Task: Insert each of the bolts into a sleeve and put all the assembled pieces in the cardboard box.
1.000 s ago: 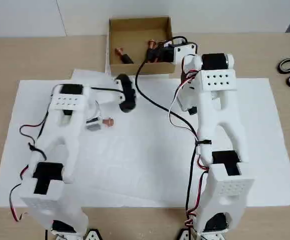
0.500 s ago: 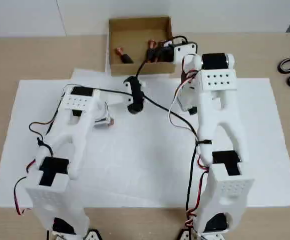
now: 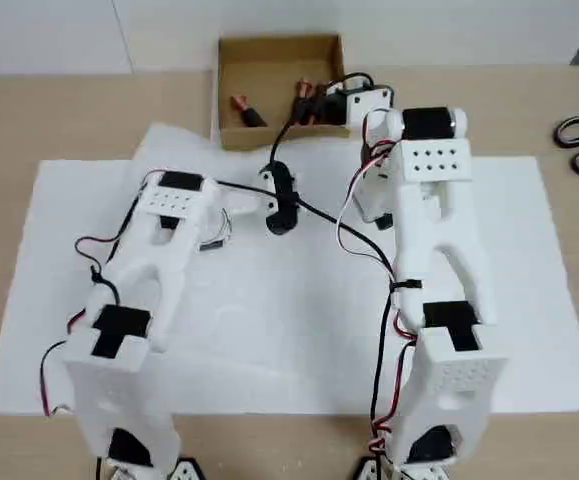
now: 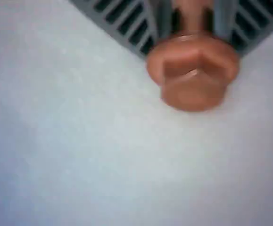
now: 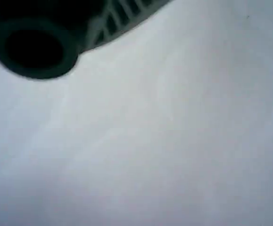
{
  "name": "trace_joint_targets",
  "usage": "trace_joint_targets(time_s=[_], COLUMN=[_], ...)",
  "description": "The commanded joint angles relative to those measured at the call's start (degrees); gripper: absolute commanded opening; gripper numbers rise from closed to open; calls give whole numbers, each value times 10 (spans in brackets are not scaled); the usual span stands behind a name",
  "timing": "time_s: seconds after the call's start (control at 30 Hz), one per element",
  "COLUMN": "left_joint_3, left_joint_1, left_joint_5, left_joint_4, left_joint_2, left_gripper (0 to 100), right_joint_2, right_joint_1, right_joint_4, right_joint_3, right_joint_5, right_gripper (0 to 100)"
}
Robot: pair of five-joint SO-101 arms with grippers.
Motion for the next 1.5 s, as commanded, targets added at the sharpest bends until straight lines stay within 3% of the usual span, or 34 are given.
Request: trace_joint_targets(time_s=[0.0, 0.27, 0.63, 0.87, 1.0, 1.27, 1.47], left_joint_3=[-58, -71, -66, -13, 8, 82, 176], left_joint_1=[21, 44, 40, 44, 44, 56, 57], left_joint_5=[43, 158, 472, 476, 477, 477, 477], left_joint_4=[73, 156, 181, 178, 178, 175, 100], left_joint_2=[-46, -149, -366, -483, -547, -645, -697], left_gripper=[6, 6, 6, 6, 6, 6, 6], right_joint_2=[-39, -39, -44, -73, -162, -341, -430], right_joint_1=[1, 0, -7, -29, -44, -63, -63], right_joint_4=[1, 0, 1, 3, 1, -2, -24], right_joint_3=[-4, -4, -5, -6, -6, 41, 111], right_joint_5=[4, 4, -28, -40, -81, -85, -83], right_gripper=[4, 4, 4, 4, 4, 5, 6])
